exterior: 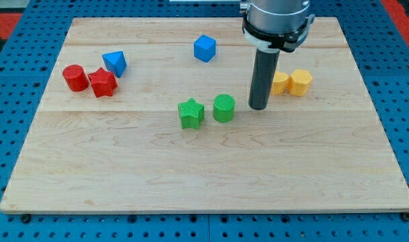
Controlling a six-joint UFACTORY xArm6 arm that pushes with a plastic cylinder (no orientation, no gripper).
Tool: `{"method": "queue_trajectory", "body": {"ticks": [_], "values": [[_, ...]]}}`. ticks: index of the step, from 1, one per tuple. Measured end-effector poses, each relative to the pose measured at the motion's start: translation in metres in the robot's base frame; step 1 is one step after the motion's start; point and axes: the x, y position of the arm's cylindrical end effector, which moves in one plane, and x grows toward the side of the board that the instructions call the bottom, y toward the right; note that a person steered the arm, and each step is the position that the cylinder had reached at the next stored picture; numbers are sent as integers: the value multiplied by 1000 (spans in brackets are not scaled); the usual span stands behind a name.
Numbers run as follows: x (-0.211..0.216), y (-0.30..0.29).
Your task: Push green circle to the right side of the green star
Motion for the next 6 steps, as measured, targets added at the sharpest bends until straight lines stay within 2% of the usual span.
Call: {"method": "queue_trajectory", "body": {"ticks": [1, 2, 6], "values": [[0, -4], [3, -43], [-1, -46]]}}
